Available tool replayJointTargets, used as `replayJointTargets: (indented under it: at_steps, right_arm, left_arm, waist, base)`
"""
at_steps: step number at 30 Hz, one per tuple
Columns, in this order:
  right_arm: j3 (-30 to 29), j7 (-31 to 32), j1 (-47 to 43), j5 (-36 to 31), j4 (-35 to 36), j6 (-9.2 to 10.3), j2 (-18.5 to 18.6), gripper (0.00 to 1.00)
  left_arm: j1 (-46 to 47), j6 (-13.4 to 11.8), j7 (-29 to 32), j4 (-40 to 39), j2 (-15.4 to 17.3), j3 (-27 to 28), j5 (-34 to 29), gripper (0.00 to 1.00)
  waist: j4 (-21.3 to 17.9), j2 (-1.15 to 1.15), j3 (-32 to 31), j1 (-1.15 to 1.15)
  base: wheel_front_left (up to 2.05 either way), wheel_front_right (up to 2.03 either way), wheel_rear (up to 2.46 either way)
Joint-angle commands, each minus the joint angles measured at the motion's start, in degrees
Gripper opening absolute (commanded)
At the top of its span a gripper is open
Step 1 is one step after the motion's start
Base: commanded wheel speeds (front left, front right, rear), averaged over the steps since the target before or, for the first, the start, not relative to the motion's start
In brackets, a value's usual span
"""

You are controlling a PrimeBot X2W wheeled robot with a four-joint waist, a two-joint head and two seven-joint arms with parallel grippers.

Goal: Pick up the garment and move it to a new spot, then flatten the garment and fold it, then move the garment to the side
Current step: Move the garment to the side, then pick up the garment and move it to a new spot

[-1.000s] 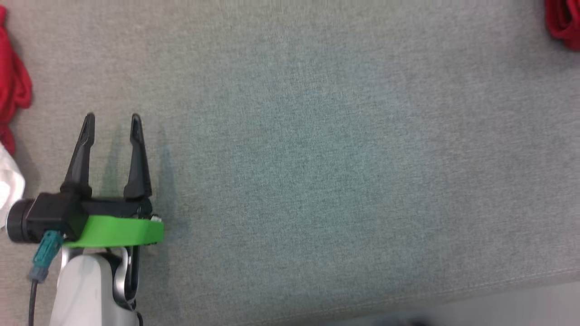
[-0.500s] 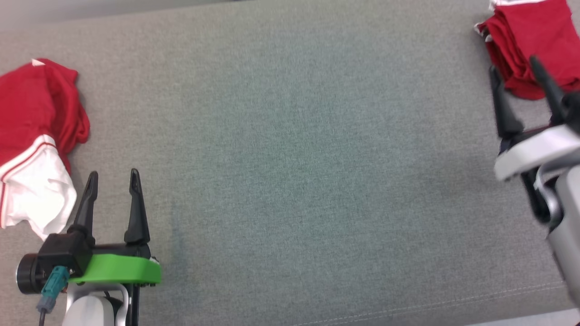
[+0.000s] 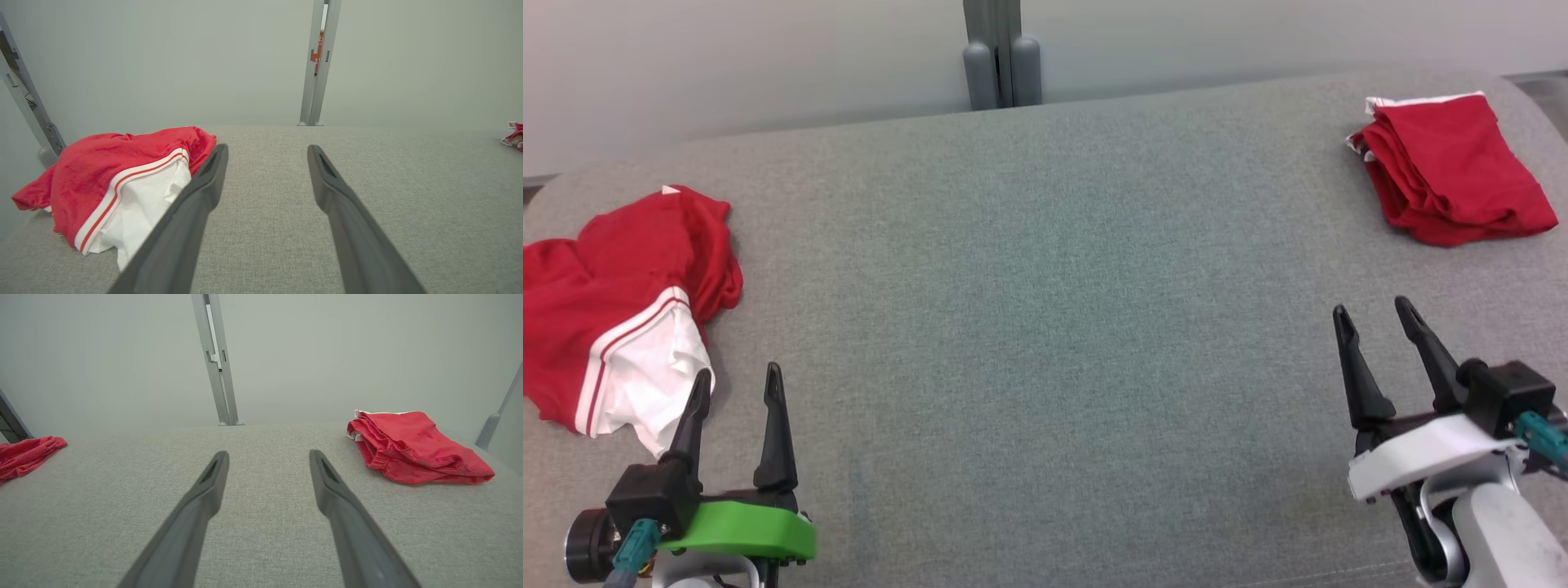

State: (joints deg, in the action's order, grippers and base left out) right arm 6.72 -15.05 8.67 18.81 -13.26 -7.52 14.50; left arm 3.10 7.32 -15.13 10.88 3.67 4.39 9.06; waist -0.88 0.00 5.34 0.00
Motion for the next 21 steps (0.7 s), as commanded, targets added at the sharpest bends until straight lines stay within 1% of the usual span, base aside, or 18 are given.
replayJointTargets:
  at_steps: [1,5,10,21]
  right_arm:
    - [-0.6,-0.2,-1.7,-0.2,0.7,0.05,-0.9,1.0]
    - [-1.8,-0.2,-4.5,-0.1,2.3,0.05,-2.7,1.0]
    - [-2.7,-0.2,-6.7,-1.0,3.6,0.05,-4.1,1.0]
    - [-2.8,-0.2,-7.7,-2.0,4.0,0.05,-4.6,1.0]
  left_arm:
    - [-0.9,0.2,0.0,0.1,0.4,0.0,-0.2,1.0]
    - [-1.6,0.2,0.0,0.4,0.6,0.2,0.1,1.0]
    - [-2.0,0.3,0.0,0.6,0.8,0.4,0.2,1.0]
    - [-1.8,0.3,0.0,0.9,1.0,-0.1,0.1,1.0]
  waist:
    - [0.7,0.0,-1.4,0.0]
    - [0.9,0.0,-2.2,0.0]
    - [1.0,0.0,-2.6,0.0]
    - [1.0,0.0,-2.9,0.0]
  base:
    - [0.0,0.0,0.0]
    - [0.0,0.0,0.0]
    - [0.0,0.0,0.0]
    - [0.0,0.0,0.0]
